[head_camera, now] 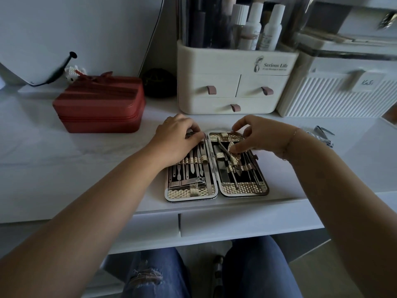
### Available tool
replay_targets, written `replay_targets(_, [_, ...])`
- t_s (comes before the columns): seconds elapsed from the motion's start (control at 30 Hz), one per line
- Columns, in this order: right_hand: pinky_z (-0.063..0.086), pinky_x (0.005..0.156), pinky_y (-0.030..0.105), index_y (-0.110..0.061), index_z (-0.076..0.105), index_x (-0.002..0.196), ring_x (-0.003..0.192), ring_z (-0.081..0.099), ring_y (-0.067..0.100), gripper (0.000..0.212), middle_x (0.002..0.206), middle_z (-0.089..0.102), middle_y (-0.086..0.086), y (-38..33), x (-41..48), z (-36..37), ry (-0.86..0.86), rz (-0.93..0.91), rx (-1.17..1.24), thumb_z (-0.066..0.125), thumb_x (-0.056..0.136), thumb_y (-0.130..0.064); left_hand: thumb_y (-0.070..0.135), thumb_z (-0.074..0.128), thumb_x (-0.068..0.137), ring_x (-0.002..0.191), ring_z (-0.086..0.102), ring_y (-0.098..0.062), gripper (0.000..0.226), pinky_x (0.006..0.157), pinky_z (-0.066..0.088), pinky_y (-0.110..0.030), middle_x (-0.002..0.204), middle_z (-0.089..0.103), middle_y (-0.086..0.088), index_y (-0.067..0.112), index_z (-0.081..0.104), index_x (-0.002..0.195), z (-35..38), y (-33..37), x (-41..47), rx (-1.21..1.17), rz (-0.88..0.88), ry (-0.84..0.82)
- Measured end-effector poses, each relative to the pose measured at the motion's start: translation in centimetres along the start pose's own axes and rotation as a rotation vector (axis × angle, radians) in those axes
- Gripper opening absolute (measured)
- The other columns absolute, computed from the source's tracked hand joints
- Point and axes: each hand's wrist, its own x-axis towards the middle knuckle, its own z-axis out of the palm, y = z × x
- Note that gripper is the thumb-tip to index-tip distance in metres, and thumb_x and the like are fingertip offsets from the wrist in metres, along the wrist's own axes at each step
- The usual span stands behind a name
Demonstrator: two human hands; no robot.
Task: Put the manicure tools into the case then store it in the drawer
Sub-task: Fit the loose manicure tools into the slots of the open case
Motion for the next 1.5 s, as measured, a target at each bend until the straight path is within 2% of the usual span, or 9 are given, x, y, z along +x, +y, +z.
replay_targets(0.23, [0.044, 0.077, 0.035, -0.026, 0.040, 0.133, 0.074, 0.047, 0.024, 0.084, 0.094, 0.062, 0.024, -0.7, 1.4, -1.4, -0.157, 0.035, -0.208, 0.084, 0.062, -0.034, 0.040, 0.052, 0.090, 0.114, 0.044, -0.021, 0.026, 0.099, 0.036, -0.041, 0.117, 0.053, 0.000, 0.019, 0.062, 0.102, 0.0, 0.0, -0.1, 0.003, -0.004, 0.003])
replay_targets(0.5, [0.050, 0.083, 0.039, -0.028, 0.032, 0.138, 0.078, 0.055, 0.025, 0.092, 0.107, 0.061, 0.012, -1.4, 1.7, -1.7, -0.157, 0.042, -0.396, 0.081, 0.062, -0.046, 0.038, 0.054, 0.090, 0.112, 0.046, -0.020, 0.023, 0.098, 0.036, -0.041, 0.115, 0.054, 0.000, 0.020, 0.063, 0.100, 0.1, 0.0, -0.1, -0.009, -0.004, 0.013])
replay_targets(0.63, [0.045, 0.072, 0.031, -0.026, 0.033, 0.139, 0.069, 0.052, 0.019, 0.091, 0.088, 0.060, 0.013, -0.9, 1.3, -1.6, -0.136, -0.004, -0.350, 0.080, 0.064, -0.042, 0.039, 0.053, 0.090, 0.113, 0.045, -0.020, 0.024, 0.098, 0.036, -0.041, 0.114, 0.053, 0.001, 0.020, 0.062, 0.100, 0.0, 0.0, -0.1, -0.011, -0.007, 0.000])
replay_targets(0.8, [0.051, 0.085, 0.023, -0.020, 0.042, 0.134, 0.089, 0.061, 0.012, 0.068, 0.109, 0.058, 0.001, 1.5, -1.4, -2.6, 0.169, -0.197, -0.144, 0.073, 0.075, -0.031, 0.042, 0.053, 0.089, 0.110, 0.045, -0.019, 0.027, 0.097, 0.037, -0.040, 0.111, 0.052, 0.002, 0.019, 0.063, 0.101, -0.1, 0.0, -0.1, -0.010, 0.006, -0.007])
replay_targets(0.9, [0.044, 0.070, 0.000, -0.018, 0.065, 0.107, 0.072, 0.058, -0.008, 0.026, 0.091, 0.065, -0.002, 4.4, -3.0, -6.1, 0.559, -0.253, -0.150, 0.069, 0.081, -0.020, 0.038, 0.054, 0.088, 0.109, 0.045, -0.020, 0.023, 0.096, 0.037, -0.041, 0.104, 0.049, 0.006, 0.019, 0.062, 0.097, 0.0, 0.0, 0.0, 0.000, 0.013, 0.008])
replay_targets(1.0, [0.037, 0.060, -0.005, -0.015, 0.071, 0.093, 0.058, 0.053, -0.020, 0.013, 0.084, 0.067, 0.004, 8.5, -4.2, -9.5, 0.764, -0.134, -0.144, 0.068, 0.081, -0.013, 0.036, 0.055, 0.088, 0.107, 0.047, -0.020, 0.022, 0.095, 0.038, -0.042, 0.101, 0.048, 0.007, 0.017, 0.063, 0.095, 0.1, 0.0, 0.1, 0.013, 0.020, 0.021])
replay_targets(1.17, [0.038, 0.058, -0.001, -0.020, 0.072, 0.084, 0.061, 0.055, -0.012, 0.006, 0.074, 0.066, -0.001, 12.2, -5.1, -10.8, 0.656, -0.039, -0.212, 0.072, 0.078, -0.020, 0.033, 0.056, 0.087, 0.104, 0.049, -0.023, 0.015, 0.093, 0.039, -0.043, 0.099, 0.050, 0.006, 0.019, 0.063, 0.089, 0.2, -0.1, 0.2, -0.001, 0.031, 0.036])
replay_targets(1.3, [0.037, 0.063, 0.018, -0.022, 0.072, 0.085, 0.065, 0.051, 0.007, 0.012, 0.073, 0.057, -0.007, 12.3, -4.8, -9.5, 0.582, -0.083, -0.345, 0.076, 0.073, -0.023, 0.033, 0.055, 0.088, 0.104, 0.048, -0.021, 0.008, 0.095, 0.039, -0.044, 0.099, 0.051, 0.005, 0.026, 0.058, 0.084, 0.2, 0.0, 0.0, -0.017, 0.031, 0.033])
replay_targets(1.5, [0.034, 0.062, 0.016, -0.018, 0.070, 0.082, 0.065, 0.048, 0.007, 0.006, 0.073, 0.056, -0.007, 12.1, -4.3, -8.9, 0.616, -0.095, -0.459, 0.072, 0.078, -0.020, 0.031, 0.056, 0.088, 0.100, 0.051, -0.019, 0.008, 0.094, 0.040, -0.044, 0.097, 0.052, 0.006, 0.031, 0.056, 0.080, 0.1, -0.2, -0.1, -0.039, 0.039, 0.037])
